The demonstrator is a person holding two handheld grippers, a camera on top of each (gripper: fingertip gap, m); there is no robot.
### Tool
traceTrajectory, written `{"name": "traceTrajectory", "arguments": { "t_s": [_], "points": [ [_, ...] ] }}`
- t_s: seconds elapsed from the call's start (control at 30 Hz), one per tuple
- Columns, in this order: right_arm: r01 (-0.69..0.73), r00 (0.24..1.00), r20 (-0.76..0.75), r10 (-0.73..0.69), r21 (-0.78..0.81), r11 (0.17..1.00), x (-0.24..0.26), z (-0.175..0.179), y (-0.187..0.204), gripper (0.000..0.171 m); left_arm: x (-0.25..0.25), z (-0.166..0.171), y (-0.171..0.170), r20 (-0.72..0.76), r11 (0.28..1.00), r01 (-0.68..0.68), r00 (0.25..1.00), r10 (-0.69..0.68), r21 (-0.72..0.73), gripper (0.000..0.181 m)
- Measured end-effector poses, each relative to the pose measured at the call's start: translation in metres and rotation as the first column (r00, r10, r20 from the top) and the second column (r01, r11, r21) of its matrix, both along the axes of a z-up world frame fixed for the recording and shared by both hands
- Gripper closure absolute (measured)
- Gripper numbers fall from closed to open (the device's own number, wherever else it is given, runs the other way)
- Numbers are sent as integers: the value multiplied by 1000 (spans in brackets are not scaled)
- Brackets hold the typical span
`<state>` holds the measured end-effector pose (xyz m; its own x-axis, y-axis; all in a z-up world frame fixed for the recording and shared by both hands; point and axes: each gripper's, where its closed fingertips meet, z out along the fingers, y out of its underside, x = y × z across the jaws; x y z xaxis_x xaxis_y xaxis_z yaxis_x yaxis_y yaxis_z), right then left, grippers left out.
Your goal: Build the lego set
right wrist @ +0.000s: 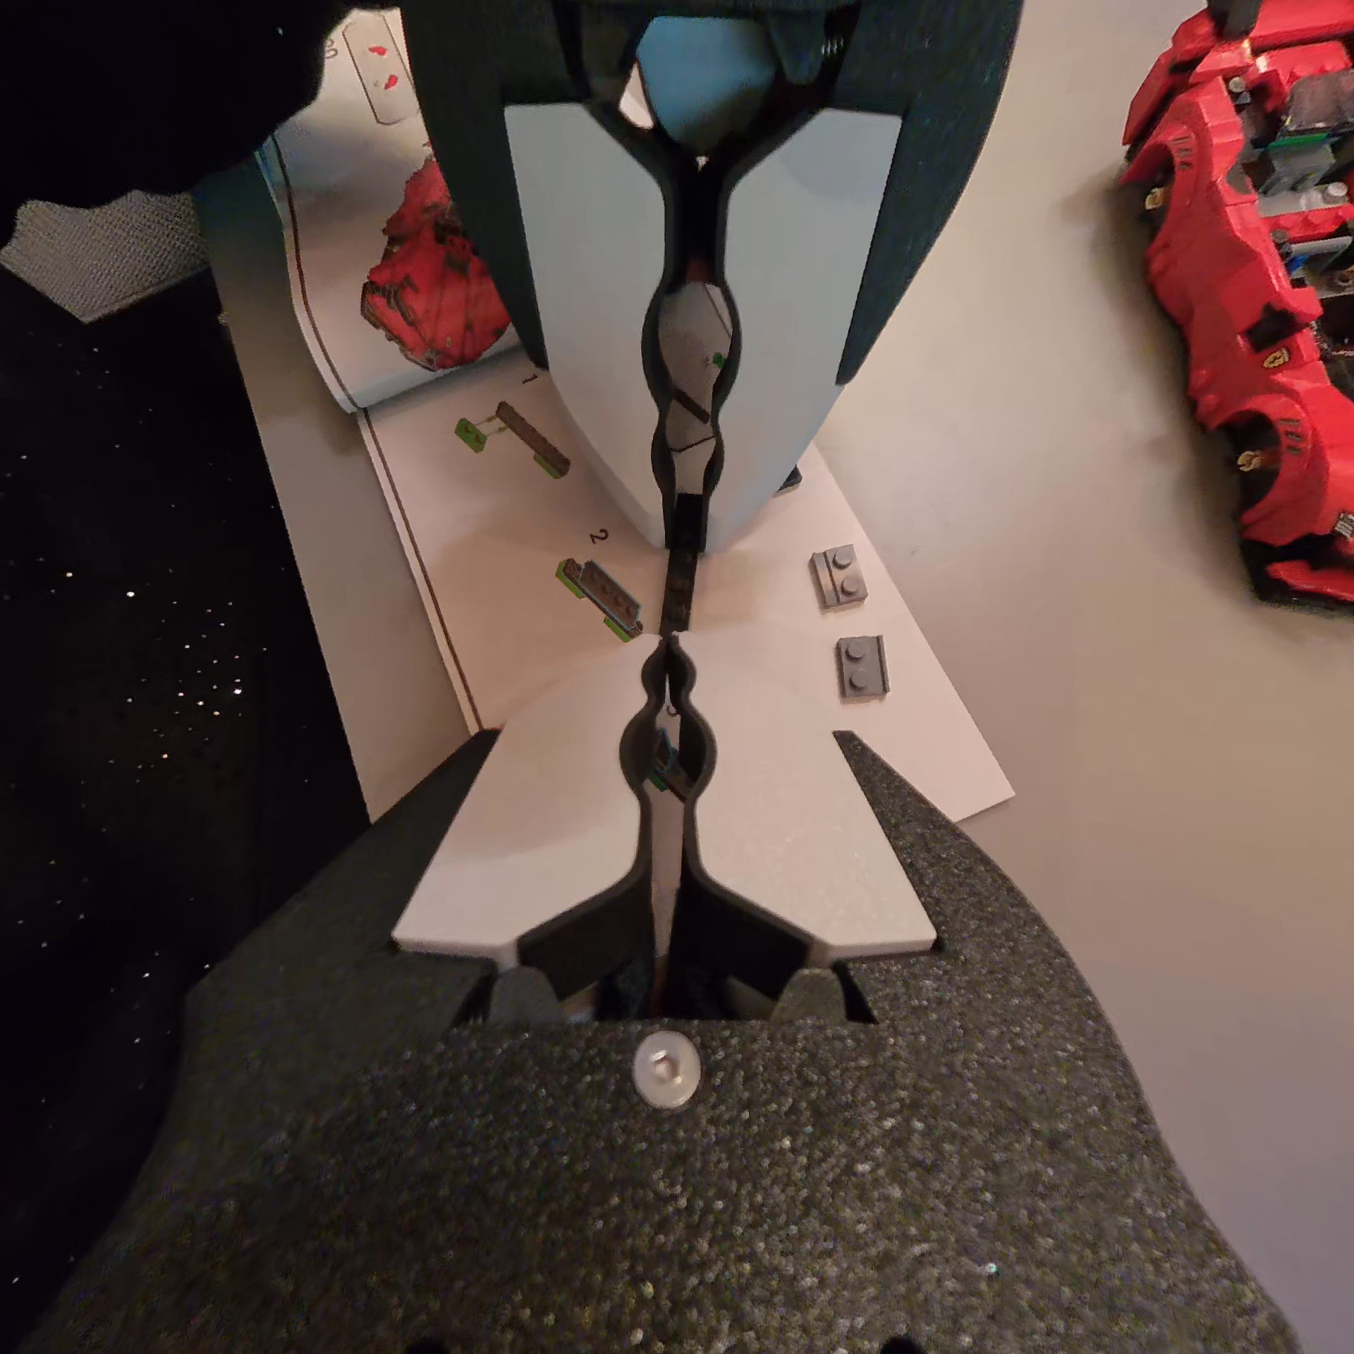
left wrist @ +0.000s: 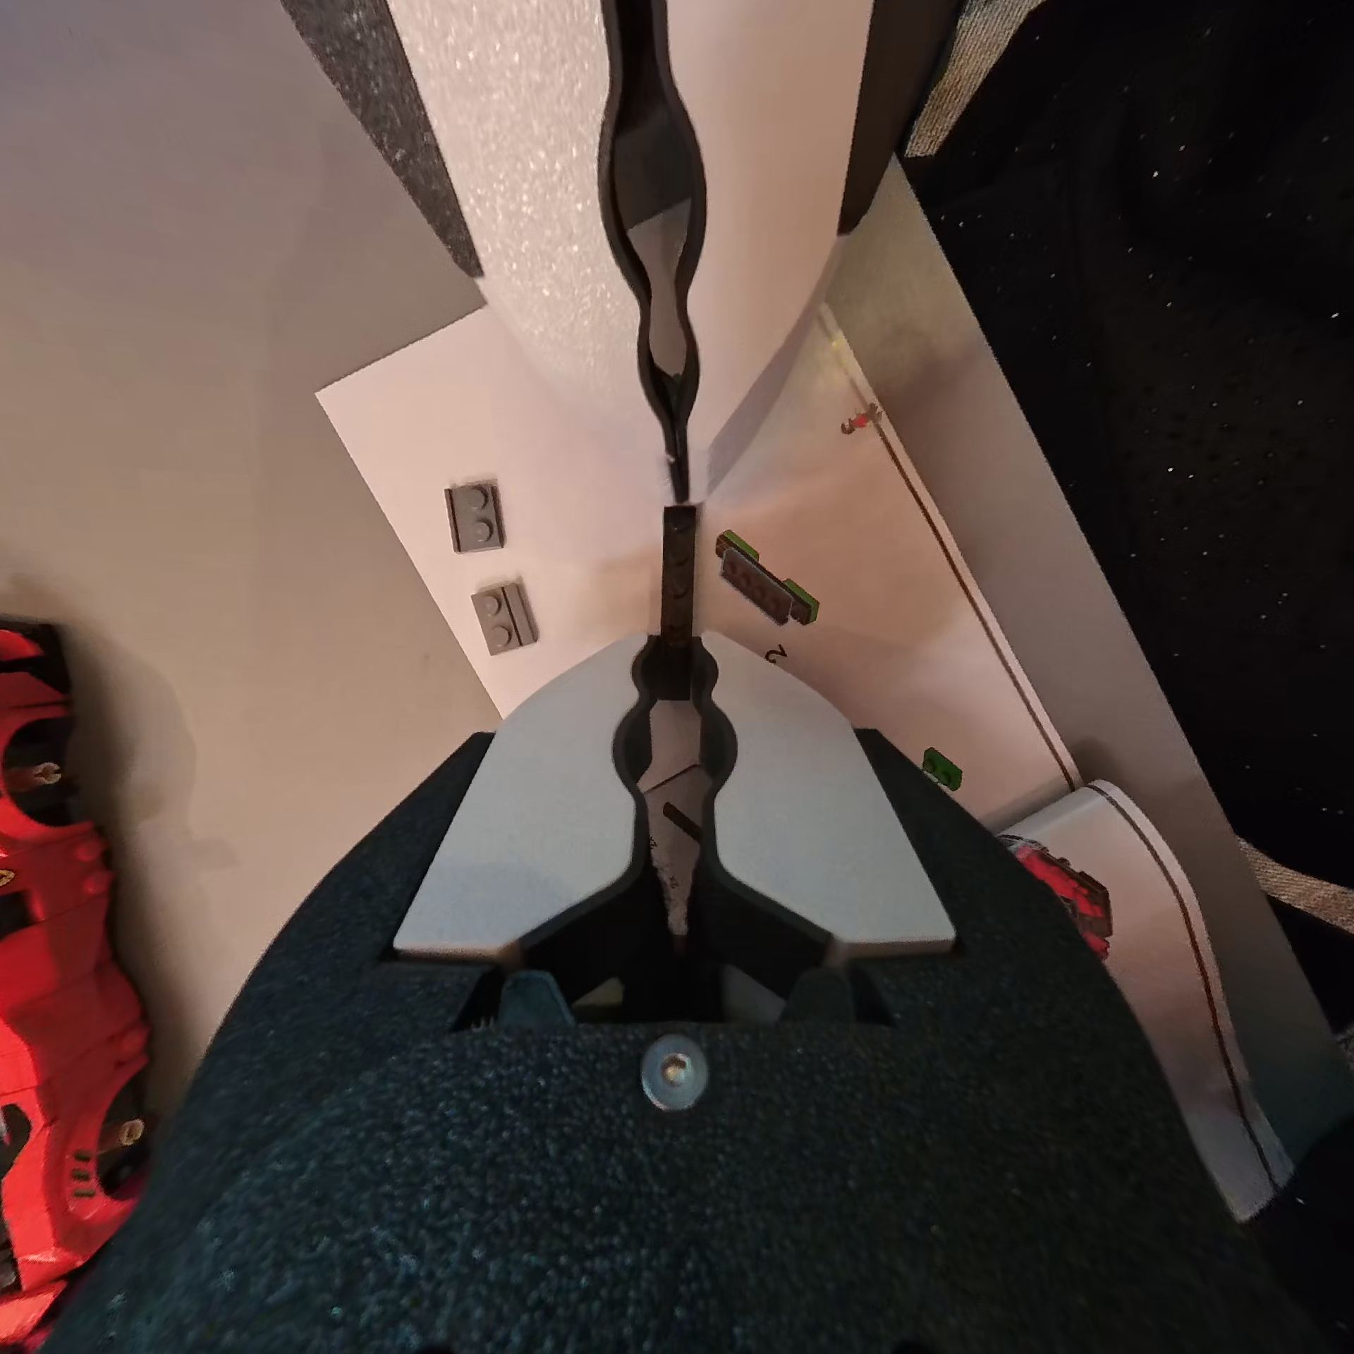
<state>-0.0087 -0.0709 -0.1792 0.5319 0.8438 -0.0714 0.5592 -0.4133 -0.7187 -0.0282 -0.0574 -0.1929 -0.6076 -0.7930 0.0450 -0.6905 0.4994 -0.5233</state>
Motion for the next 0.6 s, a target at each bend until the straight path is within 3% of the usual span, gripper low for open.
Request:
{"name": "traceTrajectory", "arguments": {
  "t_s": [0.6],
  "points": [
    [33, 999, 17, -32, -64, 997, -6, -6, 5, 171, 0, 0, 0, 6, 1000, -6, 1000, 6, -1, 174]
  ]
}}
